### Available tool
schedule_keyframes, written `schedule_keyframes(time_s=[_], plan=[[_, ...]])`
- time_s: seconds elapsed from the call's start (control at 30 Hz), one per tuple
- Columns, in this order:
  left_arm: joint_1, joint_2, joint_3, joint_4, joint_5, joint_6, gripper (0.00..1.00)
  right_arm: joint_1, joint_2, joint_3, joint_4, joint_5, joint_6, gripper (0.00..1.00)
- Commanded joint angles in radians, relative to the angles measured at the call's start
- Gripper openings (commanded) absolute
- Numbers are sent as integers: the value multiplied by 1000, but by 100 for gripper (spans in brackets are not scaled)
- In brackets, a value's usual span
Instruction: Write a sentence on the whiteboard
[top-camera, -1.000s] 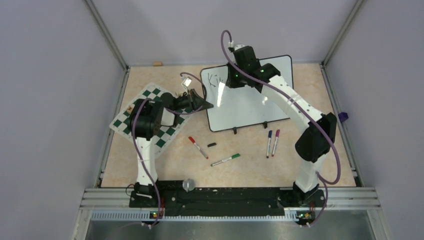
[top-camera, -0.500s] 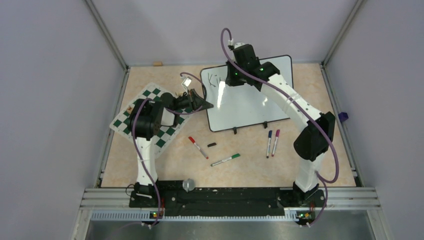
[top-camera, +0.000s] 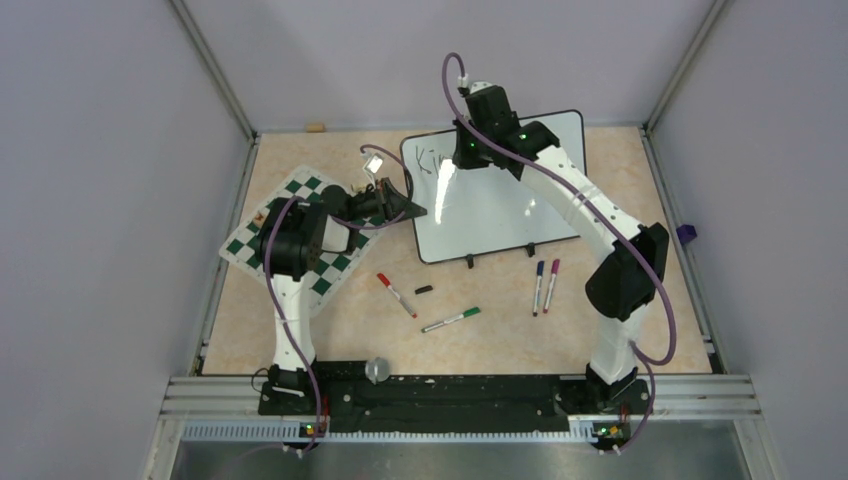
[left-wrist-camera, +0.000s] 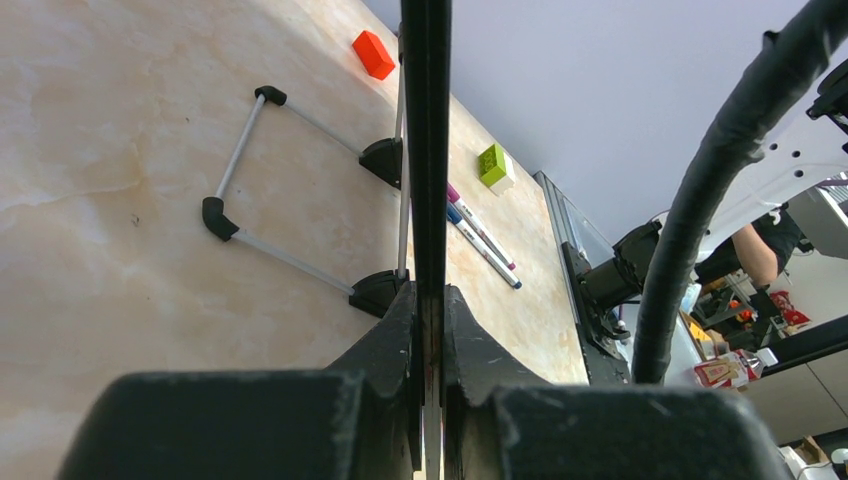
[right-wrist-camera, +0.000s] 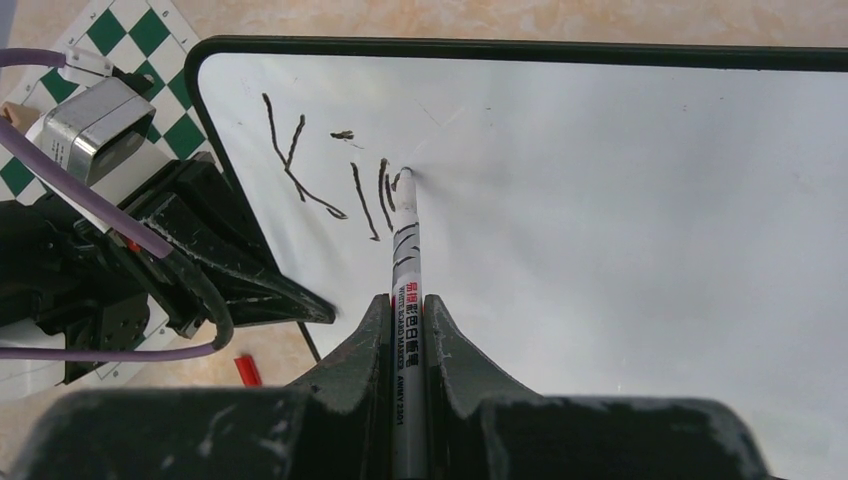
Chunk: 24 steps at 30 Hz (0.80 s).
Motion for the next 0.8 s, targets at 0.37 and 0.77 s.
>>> schedule_keyframes(time_s=[0.37, 0.77], plan=[[-17, -31, 16, 81, 88, 3, 0, -19, 2, 23, -24, 83, -6, 0], [-17, -28, 19, 81, 88, 4, 0, -19, -48, -72, -24, 52, -6, 0]])
